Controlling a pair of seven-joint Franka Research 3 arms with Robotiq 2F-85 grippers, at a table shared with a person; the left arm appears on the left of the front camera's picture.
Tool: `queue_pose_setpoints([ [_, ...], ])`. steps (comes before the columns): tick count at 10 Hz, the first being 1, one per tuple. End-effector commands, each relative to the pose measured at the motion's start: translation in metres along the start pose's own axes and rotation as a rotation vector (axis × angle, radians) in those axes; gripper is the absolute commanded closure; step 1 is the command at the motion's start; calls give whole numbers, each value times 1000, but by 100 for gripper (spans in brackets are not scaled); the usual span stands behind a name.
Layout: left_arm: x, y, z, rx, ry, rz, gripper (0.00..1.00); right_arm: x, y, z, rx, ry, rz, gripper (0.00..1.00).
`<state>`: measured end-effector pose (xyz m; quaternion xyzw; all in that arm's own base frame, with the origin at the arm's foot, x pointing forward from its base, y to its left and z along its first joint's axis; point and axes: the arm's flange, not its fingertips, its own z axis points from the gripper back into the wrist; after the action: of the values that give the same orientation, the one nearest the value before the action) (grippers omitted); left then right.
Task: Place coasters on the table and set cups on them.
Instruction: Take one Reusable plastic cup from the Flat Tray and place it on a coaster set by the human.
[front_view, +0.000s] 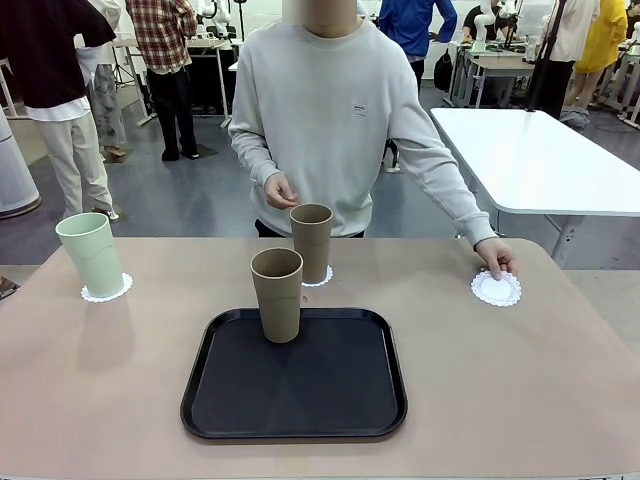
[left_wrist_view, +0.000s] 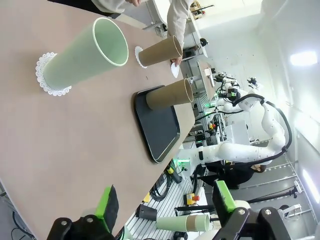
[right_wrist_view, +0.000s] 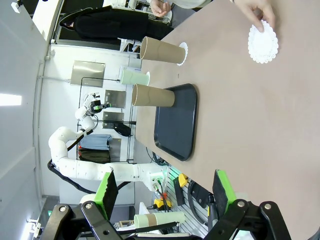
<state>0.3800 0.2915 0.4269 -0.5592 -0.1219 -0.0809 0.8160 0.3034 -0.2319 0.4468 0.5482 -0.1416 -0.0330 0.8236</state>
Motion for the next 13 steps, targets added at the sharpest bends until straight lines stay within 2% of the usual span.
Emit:
queue_pose_setpoints([
  [1, -1, -2, 3, -11, 2, 1, 0, -2, 1, 0, 1, 9, 0, 0],
  [13, -1, -2, 3, -11, 2, 1, 0, -2, 1, 0, 1, 9, 0, 0],
])
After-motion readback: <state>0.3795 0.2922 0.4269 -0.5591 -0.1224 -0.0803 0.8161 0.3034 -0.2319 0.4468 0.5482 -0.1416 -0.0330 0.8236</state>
